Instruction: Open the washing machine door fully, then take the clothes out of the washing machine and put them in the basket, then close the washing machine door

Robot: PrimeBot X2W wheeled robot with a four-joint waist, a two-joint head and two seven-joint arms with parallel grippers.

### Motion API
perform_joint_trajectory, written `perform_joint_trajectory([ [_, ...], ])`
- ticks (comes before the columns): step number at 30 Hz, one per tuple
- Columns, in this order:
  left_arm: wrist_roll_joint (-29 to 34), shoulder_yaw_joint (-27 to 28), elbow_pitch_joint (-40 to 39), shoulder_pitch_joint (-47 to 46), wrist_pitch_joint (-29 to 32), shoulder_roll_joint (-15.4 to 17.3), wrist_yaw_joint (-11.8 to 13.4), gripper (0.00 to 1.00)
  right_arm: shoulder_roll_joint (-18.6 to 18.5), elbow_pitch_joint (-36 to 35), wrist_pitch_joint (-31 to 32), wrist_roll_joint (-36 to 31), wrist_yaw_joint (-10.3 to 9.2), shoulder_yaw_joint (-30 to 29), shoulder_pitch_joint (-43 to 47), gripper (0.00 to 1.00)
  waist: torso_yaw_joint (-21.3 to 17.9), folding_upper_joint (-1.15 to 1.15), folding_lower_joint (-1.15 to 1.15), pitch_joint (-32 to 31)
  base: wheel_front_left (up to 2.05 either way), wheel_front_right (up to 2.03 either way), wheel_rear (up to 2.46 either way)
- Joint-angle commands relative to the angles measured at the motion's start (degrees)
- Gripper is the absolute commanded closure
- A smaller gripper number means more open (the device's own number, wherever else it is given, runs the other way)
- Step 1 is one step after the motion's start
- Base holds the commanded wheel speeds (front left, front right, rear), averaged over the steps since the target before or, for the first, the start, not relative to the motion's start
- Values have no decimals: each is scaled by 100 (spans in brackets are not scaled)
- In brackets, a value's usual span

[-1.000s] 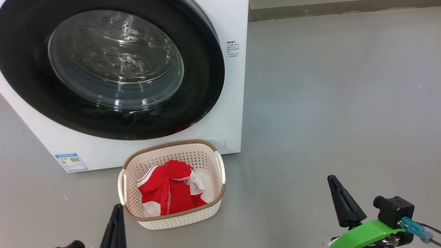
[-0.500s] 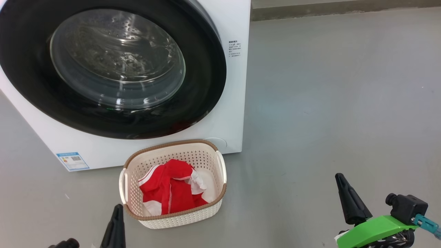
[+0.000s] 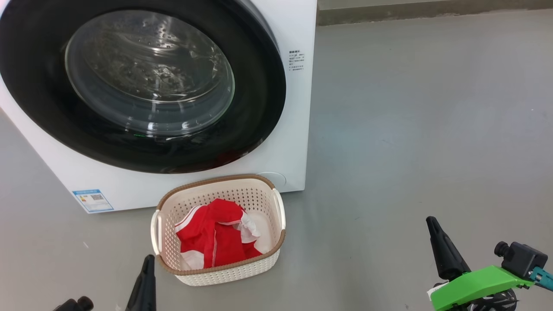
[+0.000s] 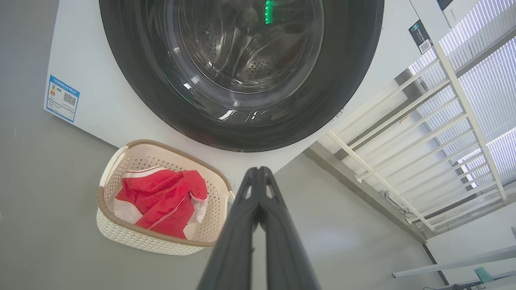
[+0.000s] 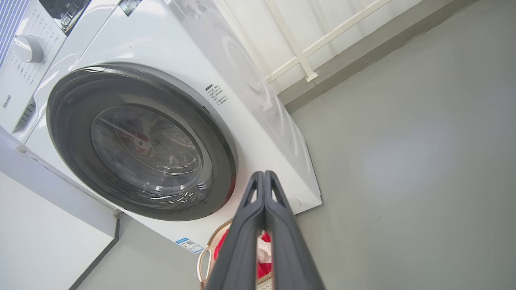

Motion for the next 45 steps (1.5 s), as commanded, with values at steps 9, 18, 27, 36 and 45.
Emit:
perform_joint_trajectory([
  [9, -711, 198, 10, -345, 155, 116, -168, 100, -96, -126, 168, 744, -11, -89, -312, 100, 24, 0, 0, 5, 0, 0, 0],
  [18, -1344, 273, 128, -435, 311, 128, -273, 100, -102, -121, 330, 1406, -13, -169, -348, 100, 48, 0, 0, 11, 0, 0, 0],
  [27, -1850, 337, 222, -507, 439, 134, -356, 100, -105, -116, 462, 1934, -15, -237, -378, 100, 68, 0, 0, 15, 0, 0, 0],
  [36, -2416, 412, 329, -588, 586, 140, -450, 100, -106, -110, 613, 2526, -16, -315, -412, 100, 89, 0, 0, 20, 0, 0, 0],
  [45, -2977, 489, 436, -670, 735, 143, -544, 100, -105, -104, 766, 3114, -18, -396, -446, 100, 111, 0, 0, 24, 0, 0, 0],
])
